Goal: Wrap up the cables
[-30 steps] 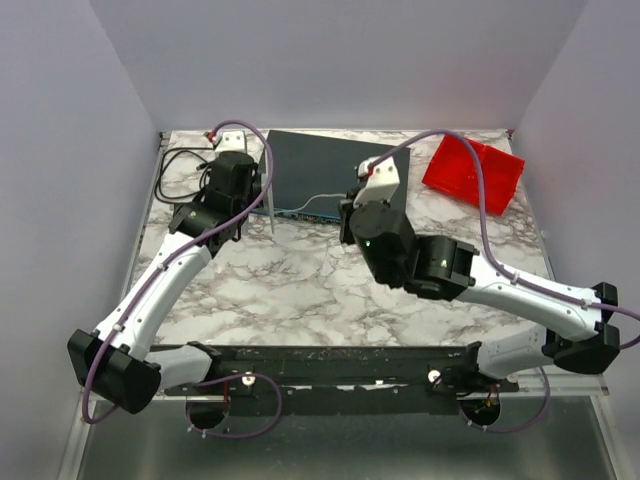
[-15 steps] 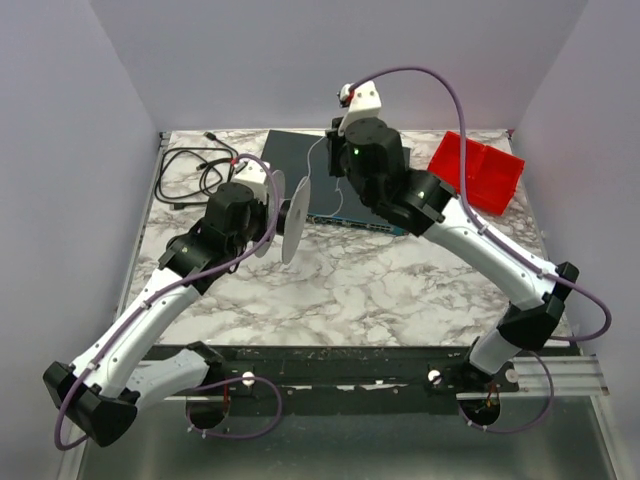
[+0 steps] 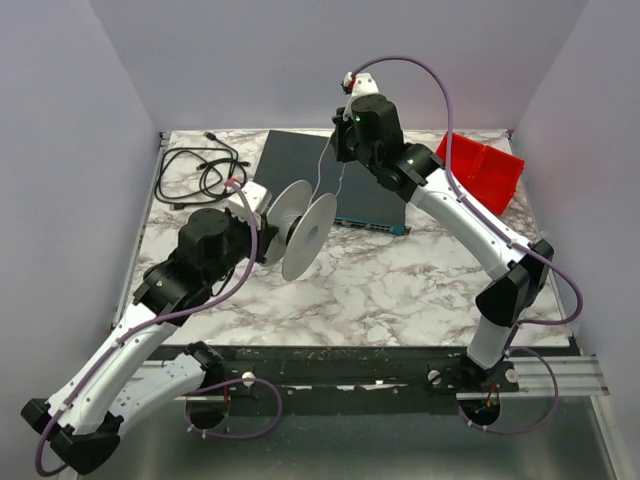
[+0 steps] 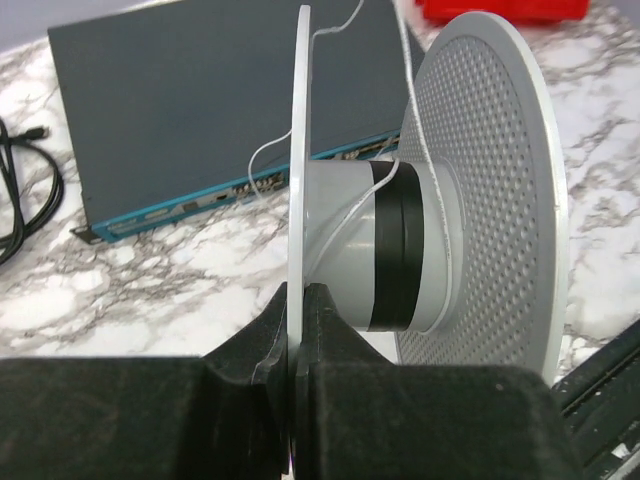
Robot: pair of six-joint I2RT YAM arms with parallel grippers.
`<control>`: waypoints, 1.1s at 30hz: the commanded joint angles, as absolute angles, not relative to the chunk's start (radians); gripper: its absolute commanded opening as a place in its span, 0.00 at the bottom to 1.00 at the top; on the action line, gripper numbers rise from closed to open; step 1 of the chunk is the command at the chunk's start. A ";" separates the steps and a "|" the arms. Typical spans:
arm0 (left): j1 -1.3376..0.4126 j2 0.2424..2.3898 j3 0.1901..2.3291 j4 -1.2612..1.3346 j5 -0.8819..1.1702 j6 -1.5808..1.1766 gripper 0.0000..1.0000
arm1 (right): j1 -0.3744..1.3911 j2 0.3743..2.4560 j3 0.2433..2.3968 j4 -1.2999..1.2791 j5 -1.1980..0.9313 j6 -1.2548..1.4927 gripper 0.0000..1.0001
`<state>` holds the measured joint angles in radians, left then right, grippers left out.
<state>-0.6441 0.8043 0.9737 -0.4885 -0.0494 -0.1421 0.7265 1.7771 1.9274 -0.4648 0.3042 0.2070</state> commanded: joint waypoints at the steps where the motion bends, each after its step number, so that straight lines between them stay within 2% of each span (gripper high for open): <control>1: -0.651 0.730 1.001 -0.372 0.065 -0.141 0.00 | 0.676 1.802 1.876 -0.445 0.190 0.256 0.01; 7: -0.651 0.695 1.060 -0.358 0.047 -0.234 0.00 | 0.651 1.790 1.735 -0.364 0.119 0.326 0.01; 15: -0.650 0.746 1.197 -0.420 -0.237 -0.521 0.00 | 0.643 1.667 1.387 -0.085 -0.103 0.507 0.01; 25: -0.650 0.834 1.308 -0.462 -0.439 -0.655 0.00 | 0.643 1.567 0.978 0.625 -0.470 0.865 0.01; 28: -0.651 0.867 1.335 -0.479 -0.486 -0.659 0.00 | 0.649 1.582 0.933 0.770 -0.516 0.945 0.01; 33: -0.651 0.910 1.349 -0.479 -0.554 -0.670 0.00 | 0.684 1.592 0.920 0.848 -0.536 0.986 0.05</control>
<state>-0.6460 0.8936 1.3037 -0.5255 -0.4446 -0.6281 0.6586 1.5822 0.9360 0.6487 -0.4629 0.8993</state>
